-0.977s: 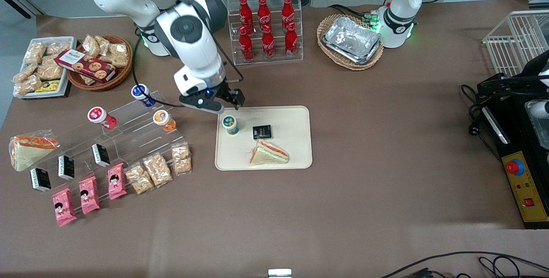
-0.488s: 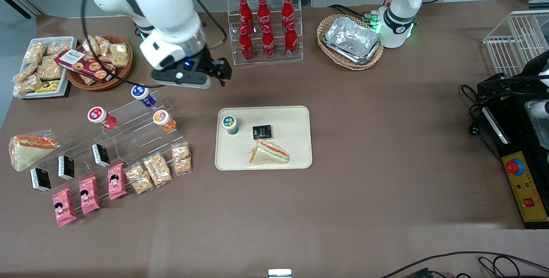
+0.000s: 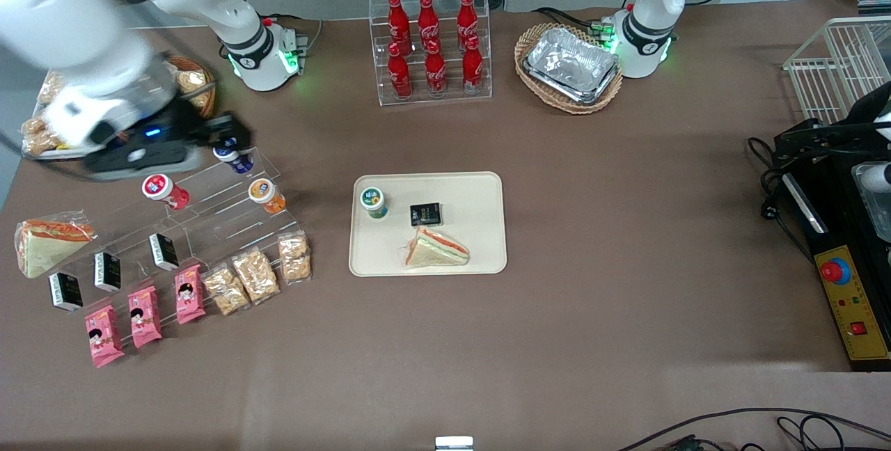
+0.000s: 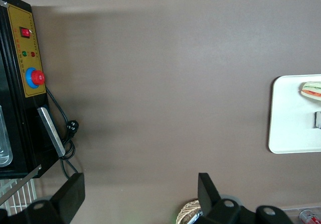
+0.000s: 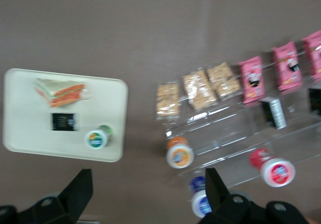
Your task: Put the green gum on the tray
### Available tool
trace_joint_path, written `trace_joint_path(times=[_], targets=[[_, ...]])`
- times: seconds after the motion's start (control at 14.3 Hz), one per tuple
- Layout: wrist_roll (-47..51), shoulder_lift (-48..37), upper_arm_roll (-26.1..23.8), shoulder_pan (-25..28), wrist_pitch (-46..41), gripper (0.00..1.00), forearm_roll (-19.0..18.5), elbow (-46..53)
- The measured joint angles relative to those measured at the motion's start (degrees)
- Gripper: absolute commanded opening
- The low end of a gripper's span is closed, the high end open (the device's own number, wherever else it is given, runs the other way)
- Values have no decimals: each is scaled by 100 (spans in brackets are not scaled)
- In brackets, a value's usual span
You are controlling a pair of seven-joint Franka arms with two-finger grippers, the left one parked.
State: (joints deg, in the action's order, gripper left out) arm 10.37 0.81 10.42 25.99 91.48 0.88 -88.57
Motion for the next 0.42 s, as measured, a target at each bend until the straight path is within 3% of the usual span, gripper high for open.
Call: trace_joint_path(times=[0.21,0.42], targets=[[-1225,4,-31,-911,-3,100,1,0],[-1807,15,-212,-1719,-3,100,6,-1]])
